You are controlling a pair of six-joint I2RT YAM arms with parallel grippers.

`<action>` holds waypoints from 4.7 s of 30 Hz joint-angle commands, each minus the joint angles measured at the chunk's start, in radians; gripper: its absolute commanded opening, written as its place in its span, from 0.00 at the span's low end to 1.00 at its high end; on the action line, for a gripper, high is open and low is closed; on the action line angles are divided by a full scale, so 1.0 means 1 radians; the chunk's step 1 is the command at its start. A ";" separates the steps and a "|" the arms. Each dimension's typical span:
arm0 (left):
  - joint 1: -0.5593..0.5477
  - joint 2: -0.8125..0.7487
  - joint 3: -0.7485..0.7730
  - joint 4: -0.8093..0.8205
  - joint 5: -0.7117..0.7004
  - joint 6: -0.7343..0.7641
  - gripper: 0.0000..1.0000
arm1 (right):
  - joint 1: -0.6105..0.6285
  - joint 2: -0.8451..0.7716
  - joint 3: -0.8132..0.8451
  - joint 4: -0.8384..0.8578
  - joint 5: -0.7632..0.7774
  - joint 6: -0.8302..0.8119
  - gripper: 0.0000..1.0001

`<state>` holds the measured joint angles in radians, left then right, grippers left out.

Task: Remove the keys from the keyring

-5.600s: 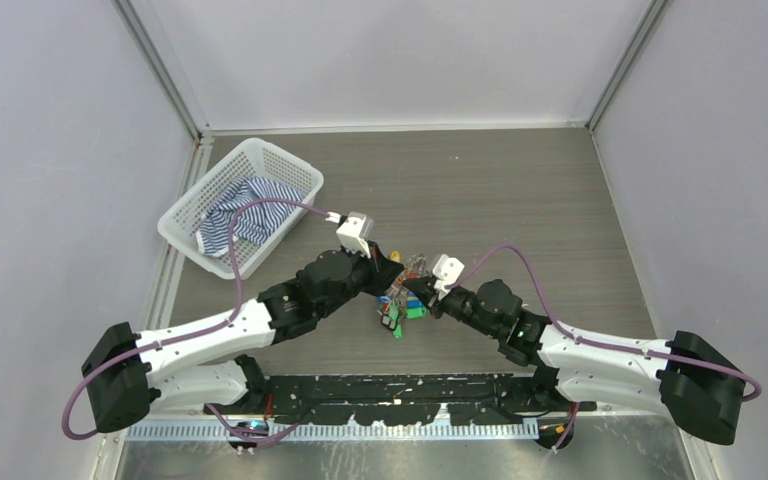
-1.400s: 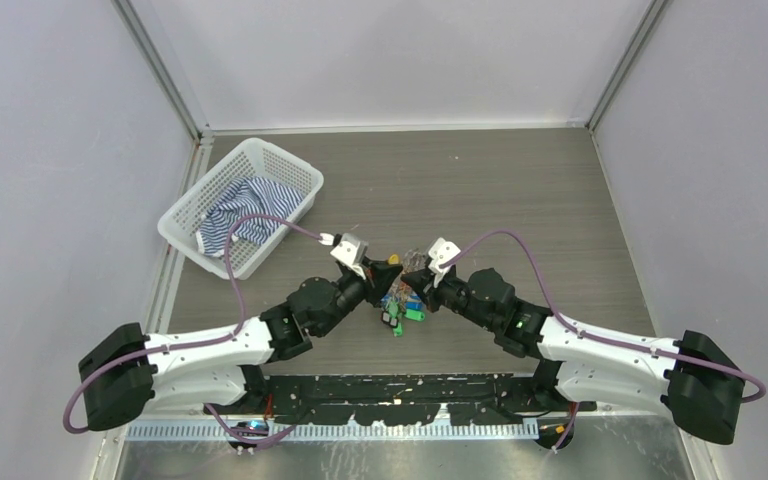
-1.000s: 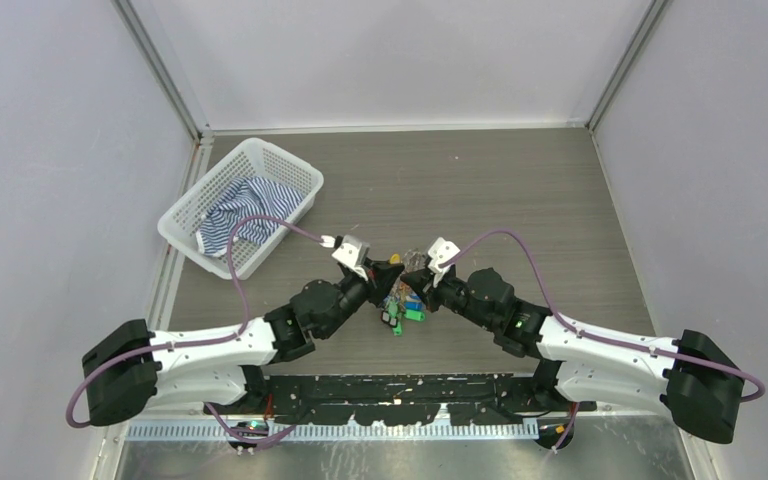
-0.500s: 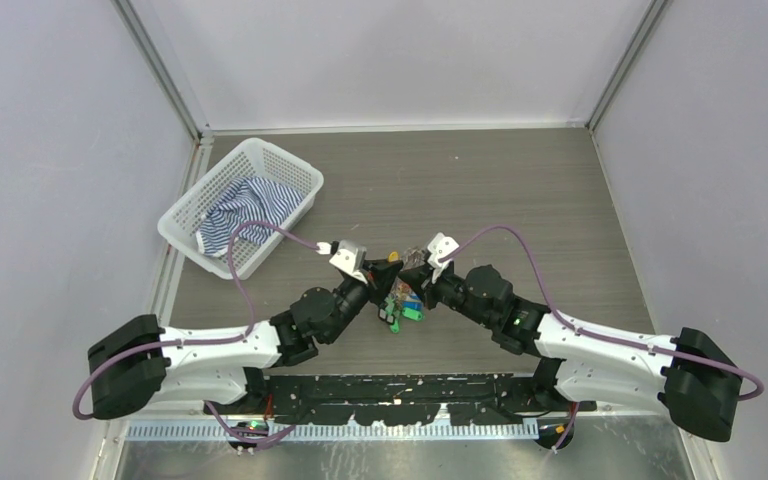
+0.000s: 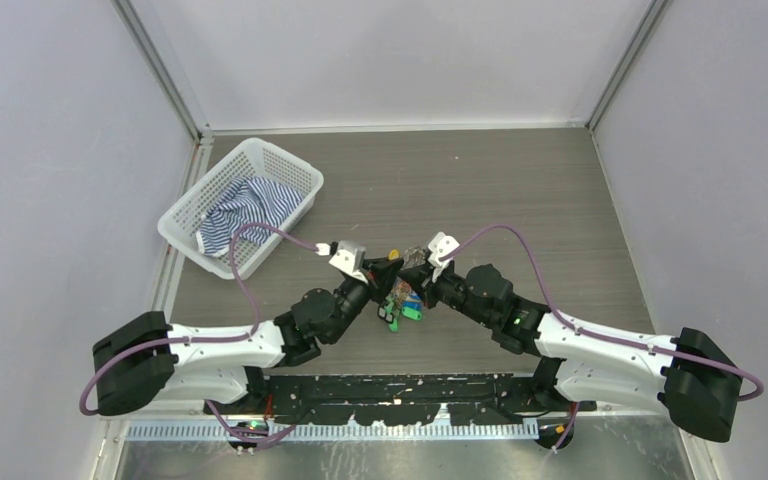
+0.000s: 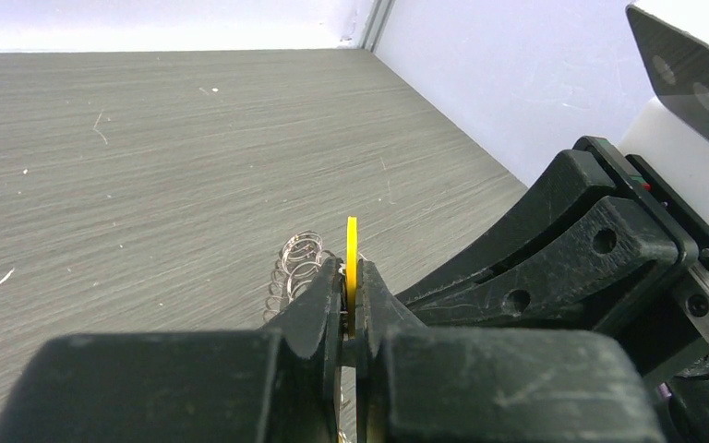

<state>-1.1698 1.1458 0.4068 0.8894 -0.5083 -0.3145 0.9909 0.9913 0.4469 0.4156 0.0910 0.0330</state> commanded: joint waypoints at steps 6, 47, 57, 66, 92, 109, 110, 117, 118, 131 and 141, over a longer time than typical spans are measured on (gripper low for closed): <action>0.017 -0.057 -0.037 0.059 -0.049 -0.073 0.01 | 0.002 -0.056 0.021 0.150 -0.012 -0.002 0.01; 0.111 -0.164 -0.222 0.070 0.010 -0.047 0.00 | 0.002 0.013 -0.145 0.501 0.259 -0.102 0.01; 0.128 -0.132 -0.214 0.119 0.091 -0.038 0.00 | 0.000 0.005 -0.132 0.427 0.300 0.016 0.01; 0.128 -0.123 -0.134 0.028 0.274 0.070 0.00 | -0.073 -0.029 -0.025 0.188 0.213 0.216 0.01; 0.128 -0.044 -0.064 0.039 0.493 0.060 0.00 | -0.168 -0.069 0.101 0.025 -0.008 0.373 0.01; 0.149 0.047 -0.118 0.252 0.435 -0.102 0.00 | -0.259 -0.090 0.066 0.105 -0.128 0.478 0.01; 0.153 0.013 -0.126 0.209 0.392 -0.088 0.00 | -0.260 -0.098 0.061 0.099 -0.120 0.472 0.01; 0.190 -0.157 -0.097 -0.024 0.289 -0.024 0.00 | -0.258 -0.117 0.034 0.114 -0.111 0.444 0.01; 0.192 -0.159 -0.091 -0.041 0.286 -0.019 0.00 | -0.260 -0.118 0.032 0.118 -0.111 0.440 0.01; 0.285 -0.117 -0.062 -0.006 0.485 -0.043 0.00 | -0.258 -0.142 -0.080 0.267 -0.184 0.392 0.12; 0.300 -0.106 -0.049 -0.030 0.607 -0.077 0.00 | -0.259 -0.182 -0.201 0.370 -0.154 0.477 0.43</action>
<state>-0.8761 1.0351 0.3363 0.7921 0.0341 -0.3843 0.7311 0.8276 0.2756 0.6662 -0.1040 0.4702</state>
